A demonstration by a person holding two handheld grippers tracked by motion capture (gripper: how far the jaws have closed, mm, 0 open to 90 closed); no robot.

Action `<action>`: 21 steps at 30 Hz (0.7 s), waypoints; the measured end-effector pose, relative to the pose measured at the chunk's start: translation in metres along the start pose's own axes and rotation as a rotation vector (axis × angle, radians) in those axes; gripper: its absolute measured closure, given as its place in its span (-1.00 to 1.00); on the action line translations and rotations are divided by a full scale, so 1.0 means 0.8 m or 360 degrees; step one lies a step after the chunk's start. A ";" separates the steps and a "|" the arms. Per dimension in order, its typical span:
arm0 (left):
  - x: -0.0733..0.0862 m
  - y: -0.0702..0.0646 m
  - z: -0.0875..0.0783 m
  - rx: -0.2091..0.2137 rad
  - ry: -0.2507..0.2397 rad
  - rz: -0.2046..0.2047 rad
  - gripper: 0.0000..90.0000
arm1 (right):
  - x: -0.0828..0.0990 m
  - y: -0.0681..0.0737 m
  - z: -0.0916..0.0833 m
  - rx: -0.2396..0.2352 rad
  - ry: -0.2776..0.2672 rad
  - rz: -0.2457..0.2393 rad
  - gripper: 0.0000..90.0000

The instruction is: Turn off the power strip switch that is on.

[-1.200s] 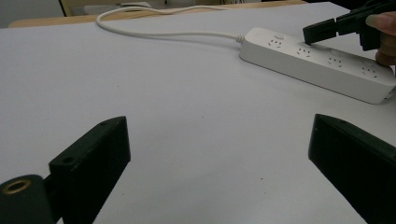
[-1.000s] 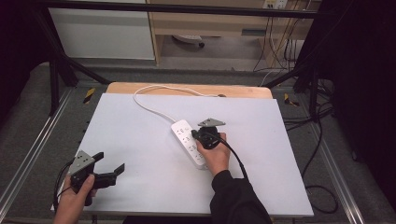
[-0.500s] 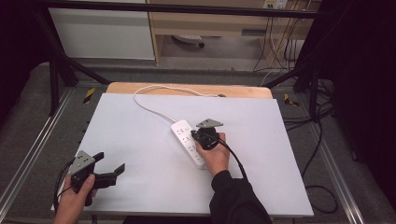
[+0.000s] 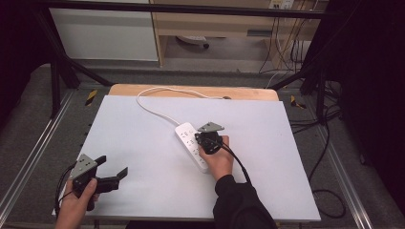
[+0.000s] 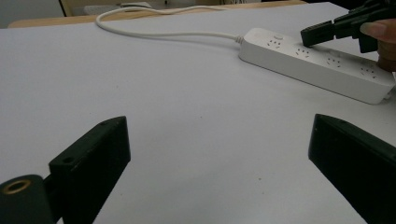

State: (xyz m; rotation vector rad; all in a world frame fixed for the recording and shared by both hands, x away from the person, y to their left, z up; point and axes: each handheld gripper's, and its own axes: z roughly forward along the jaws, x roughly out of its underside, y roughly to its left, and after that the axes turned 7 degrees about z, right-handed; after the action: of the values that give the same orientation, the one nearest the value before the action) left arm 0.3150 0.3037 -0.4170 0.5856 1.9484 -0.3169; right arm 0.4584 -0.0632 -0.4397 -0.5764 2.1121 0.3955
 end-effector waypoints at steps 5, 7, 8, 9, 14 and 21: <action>0.000 0.000 0.000 0.0000 0.0000 0.0002 -0.88 | 0.000 0.000 0.000 0.0002 0.0002 -0.0002 1.00; 0.000 0.000 0.000 0.0002 -0.0002 0.0005 -0.88 | -0.001 0.000 0.000 0.0005 0.0008 -0.0004 1.00; 0.000 0.000 0.000 0.0002 -0.0002 0.0005 -0.88 | -0.001 0.000 0.000 0.0007 0.0009 -0.0003 1.00; 0.000 0.000 0.000 0.0003 -0.0001 0.0005 -0.88 | -0.001 0.001 0.000 0.0006 0.0009 -0.0003 1.00; 0.000 -0.001 0.001 0.0002 -0.0001 0.0007 -0.88 | -0.002 0.001 0.000 0.0004 0.0019 0.0006 1.00; 0.000 0.000 0.000 0.0000 0.0001 0.0000 -0.88 | -0.003 0.000 0.000 0.0001 0.0029 0.0008 1.00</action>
State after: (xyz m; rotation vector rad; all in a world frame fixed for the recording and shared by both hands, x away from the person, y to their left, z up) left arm 0.3149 0.3036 -0.4170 0.5858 1.9490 -0.3172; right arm 0.4598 -0.0623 -0.4379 -0.5765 2.1311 0.3940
